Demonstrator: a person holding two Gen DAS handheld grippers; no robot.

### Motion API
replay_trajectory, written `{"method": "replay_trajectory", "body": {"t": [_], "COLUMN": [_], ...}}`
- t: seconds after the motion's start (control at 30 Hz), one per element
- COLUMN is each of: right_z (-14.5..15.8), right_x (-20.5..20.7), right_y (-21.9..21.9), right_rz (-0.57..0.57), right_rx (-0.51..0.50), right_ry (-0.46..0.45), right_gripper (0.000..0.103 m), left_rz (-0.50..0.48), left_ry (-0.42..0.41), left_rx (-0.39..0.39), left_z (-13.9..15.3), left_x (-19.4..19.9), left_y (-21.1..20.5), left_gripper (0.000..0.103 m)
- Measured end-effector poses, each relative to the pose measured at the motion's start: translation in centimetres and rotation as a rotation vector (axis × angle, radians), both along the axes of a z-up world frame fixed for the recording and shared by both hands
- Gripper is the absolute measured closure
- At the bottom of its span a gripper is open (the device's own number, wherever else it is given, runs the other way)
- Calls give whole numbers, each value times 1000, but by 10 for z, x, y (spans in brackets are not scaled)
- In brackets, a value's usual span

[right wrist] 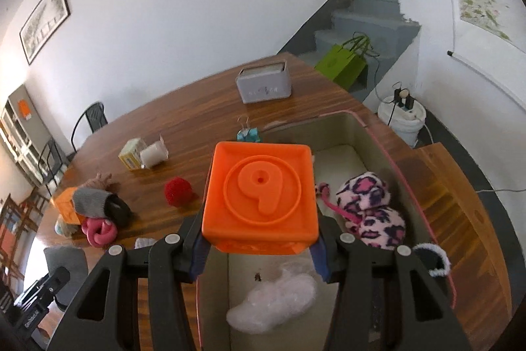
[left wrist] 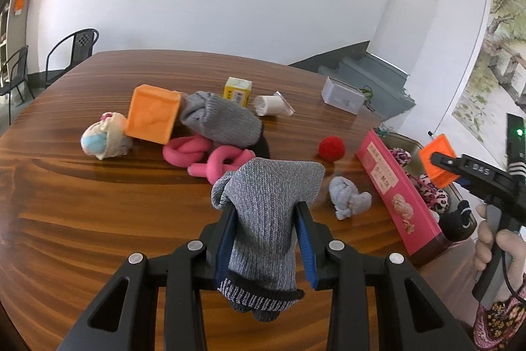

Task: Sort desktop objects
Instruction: 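Carry the orange block into the pink box and open the right tool while the left tool holds the sock, then lower the grey knit sock into the pink box and open the left tool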

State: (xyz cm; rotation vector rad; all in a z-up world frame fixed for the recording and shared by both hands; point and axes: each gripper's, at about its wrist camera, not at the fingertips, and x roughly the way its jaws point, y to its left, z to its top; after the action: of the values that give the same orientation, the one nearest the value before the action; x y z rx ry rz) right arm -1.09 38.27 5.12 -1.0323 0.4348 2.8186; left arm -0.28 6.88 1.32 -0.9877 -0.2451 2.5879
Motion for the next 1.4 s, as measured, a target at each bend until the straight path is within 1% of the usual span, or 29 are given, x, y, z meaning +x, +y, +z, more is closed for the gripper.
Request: {"method": "replay_trajectory", "body": {"t": [0.07, 0.13, 0.23, 0.43, 0.77, 0.93, 1.03, 1.2, 1.33, 1.4], "right_z": [-4, -3, -1, 0, 3, 4, 5, 12, 14, 14], "right_x": [-3, 0, 6, 19, 42, 55, 62, 79, 85, 86], "right_y": [-1, 0, 8, 34, 63, 79, 90, 101, 108, 111], "right_rz": [23, 32, 24, -38, -117, -175, -222, -334, -382, -400], "right_rx": [-9, -18, -41, -98, -117, -126, -138, -87, -92, -95], "right_ry": [-5, 13, 38, 74, 146, 190, 213, 259, 271, 275], "right_gripper": [47, 44, 41, 41, 39, 39, 39, 38, 37, 36], "left_rz": [-5, -10, -20, -54, -158, -248, -307, -391, -462, -487], "left_ry": [-3, -8, -9, 4, 43, 66, 66, 60, 47, 29], "left_rx": [0, 3, 4, -7, -29, -17, -3, 19, 39, 53], "left_z": [0, 1, 4, 11, 37, 53, 59, 63, 65, 63], "left_x": [0, 0, -1, 2, 2, 4, 6, 6, 9, 9], "left_y": [3, 6, 11, 31, 88, 131, 157, 198, 224, 231], "left_gripper": [66, 66, 66, 66, 66, 66, 66, 66, 65, 56]}}
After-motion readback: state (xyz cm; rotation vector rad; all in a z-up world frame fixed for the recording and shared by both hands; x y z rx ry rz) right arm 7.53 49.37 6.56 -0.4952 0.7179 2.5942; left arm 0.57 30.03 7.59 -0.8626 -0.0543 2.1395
